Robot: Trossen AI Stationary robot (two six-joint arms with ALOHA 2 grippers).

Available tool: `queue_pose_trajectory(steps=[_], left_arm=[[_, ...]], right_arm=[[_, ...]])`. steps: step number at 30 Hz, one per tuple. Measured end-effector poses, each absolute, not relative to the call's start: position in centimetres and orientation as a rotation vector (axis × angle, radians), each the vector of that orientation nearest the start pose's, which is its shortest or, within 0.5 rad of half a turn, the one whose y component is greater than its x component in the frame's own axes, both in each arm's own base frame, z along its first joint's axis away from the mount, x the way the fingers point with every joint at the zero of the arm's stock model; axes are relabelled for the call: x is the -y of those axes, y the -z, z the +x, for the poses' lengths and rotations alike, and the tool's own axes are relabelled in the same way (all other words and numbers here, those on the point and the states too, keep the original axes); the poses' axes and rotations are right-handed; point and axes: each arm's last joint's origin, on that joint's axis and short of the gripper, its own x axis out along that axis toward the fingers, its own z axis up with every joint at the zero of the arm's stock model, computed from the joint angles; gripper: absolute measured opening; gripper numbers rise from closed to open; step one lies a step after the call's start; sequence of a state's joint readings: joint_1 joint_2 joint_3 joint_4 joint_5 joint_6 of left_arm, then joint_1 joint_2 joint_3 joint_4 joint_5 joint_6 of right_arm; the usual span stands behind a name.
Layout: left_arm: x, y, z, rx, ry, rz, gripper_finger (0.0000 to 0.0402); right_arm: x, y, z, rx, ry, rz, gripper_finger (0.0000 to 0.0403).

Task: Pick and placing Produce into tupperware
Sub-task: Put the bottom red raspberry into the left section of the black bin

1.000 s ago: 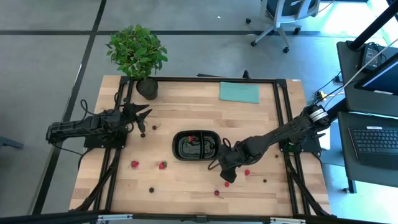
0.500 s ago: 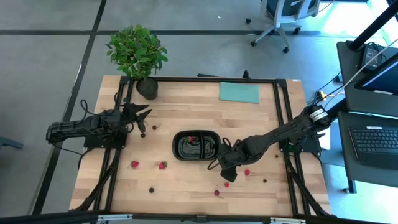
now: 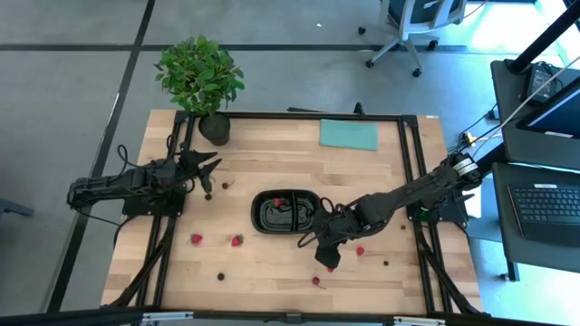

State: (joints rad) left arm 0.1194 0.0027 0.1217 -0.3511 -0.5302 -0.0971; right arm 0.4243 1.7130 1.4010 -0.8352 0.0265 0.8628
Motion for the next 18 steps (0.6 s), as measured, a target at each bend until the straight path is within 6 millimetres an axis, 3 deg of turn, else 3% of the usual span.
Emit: queue_pose_trajectory(steps=[6, 18], left_arm=[[-2.4, -17.1, 8.0, -0.2, -0.657, -0.045, 0.012], [-2.4, -17.1, 8.0, -0.2, -0.657, -0.045, 0.012]], right_arm=[[-15.9, -25.2, 31.4, -1.205, 0.166, 0.537, 0.0321], [-18.9, -19.7, 31.6, -1.381, 0.284, 0.531, 0.0321]])
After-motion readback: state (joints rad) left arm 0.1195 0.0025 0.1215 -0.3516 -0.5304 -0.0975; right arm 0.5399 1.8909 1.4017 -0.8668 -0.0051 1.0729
